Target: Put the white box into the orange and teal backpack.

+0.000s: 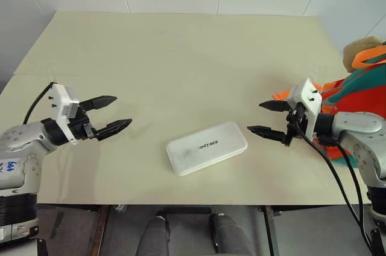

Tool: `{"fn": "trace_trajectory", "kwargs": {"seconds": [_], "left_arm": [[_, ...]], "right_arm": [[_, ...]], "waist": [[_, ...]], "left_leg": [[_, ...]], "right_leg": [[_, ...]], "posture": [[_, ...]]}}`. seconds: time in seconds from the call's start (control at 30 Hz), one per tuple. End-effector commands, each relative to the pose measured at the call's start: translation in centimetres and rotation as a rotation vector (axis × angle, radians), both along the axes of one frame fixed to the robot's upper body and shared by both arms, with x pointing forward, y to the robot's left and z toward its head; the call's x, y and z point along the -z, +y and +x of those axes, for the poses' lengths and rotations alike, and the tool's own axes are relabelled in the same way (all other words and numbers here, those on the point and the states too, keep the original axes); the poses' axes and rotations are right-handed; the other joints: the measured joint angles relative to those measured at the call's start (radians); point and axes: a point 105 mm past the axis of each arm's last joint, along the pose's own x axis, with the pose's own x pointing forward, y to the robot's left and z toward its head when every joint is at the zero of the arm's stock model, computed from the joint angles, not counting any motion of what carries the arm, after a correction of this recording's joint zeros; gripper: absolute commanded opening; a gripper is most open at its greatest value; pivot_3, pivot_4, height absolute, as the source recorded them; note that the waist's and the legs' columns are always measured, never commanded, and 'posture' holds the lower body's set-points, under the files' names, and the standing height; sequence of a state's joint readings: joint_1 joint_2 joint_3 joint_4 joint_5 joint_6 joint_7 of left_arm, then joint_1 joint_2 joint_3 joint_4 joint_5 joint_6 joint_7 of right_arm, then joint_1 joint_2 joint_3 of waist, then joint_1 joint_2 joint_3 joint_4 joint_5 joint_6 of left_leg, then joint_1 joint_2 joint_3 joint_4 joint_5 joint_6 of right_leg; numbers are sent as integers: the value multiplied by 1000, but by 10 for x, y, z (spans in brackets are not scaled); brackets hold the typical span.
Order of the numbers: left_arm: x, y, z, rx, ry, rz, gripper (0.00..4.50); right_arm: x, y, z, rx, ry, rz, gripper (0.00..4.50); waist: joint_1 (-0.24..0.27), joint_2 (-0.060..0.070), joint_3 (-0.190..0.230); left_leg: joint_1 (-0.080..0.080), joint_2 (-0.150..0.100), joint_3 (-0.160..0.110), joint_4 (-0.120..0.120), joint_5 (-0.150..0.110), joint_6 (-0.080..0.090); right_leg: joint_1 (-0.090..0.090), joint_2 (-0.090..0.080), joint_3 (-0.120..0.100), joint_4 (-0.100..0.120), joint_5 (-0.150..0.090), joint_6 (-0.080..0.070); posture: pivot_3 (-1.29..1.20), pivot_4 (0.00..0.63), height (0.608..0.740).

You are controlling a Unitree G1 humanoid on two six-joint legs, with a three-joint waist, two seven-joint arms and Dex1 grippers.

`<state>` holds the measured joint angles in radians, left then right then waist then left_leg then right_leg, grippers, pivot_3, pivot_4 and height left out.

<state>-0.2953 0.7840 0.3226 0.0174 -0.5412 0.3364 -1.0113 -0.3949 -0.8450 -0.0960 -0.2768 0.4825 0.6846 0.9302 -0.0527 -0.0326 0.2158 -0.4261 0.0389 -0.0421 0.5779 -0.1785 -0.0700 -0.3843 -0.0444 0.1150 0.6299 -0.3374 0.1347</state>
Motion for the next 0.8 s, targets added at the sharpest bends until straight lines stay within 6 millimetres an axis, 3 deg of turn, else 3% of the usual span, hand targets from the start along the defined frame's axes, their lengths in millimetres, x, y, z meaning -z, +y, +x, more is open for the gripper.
{"fn": "trace_trajectory", "kwargs": {"seconds": [0.03,0.23,0.4,0.53,0.67,0.73,0.8], "left_arm": [[-3,-3,5,1,-32,4,4500],[3,-16,7,37,-22,-18,4500],[1,-11,8,19,-28,-2,4500],[3,-4,7,-28,-37,8,4500],[-1,-12,6,10,-4,5,4500],[5,-16,4,49,39,10,4089],[12,-19,-4,65,107,23,3580]], "right_arm": [[-22,-2,-4,13,-69,9,4413],[-17,-7,-3,39,-53,-5,4413],[-12,2,0,27,-39,15,4413],[-3,9,11,20,-38,19,4413],[-4,9,23,33,-63,-8,4413],[4,0,35,101,-84,-49,4005],[19,-3,33,109,-47,-94,3487]], "waist": [[-2,0,0],[0,0,0],[-2,0,0],[-3,0,0],[-2,0,0],[0,0,0],[1,0,0]], "left_leg": [[0,0,0,0,0,0],[1,0,0,3,0,0],[1,0,0,2,0,0],[1,0,0,3,0,0],[1,0,0,3,0,0],[1,0,0,3,0,0],[1,0,0,3,0,0]], "right_leg": [[0,0,0,1,0,0],[1,0,0,2,0,0],[1,1,0,3,0,0],[1,1,0,3,0,1],[1,0,0,3,0,1],[1,1,0,4,0,1],[1,0,0,4,0,1]], "posture": [[0,150,740],[0,150,740],[0,150,740],[0,150,740],[0,150,740],[0,150,740],[0,150,740]]}}
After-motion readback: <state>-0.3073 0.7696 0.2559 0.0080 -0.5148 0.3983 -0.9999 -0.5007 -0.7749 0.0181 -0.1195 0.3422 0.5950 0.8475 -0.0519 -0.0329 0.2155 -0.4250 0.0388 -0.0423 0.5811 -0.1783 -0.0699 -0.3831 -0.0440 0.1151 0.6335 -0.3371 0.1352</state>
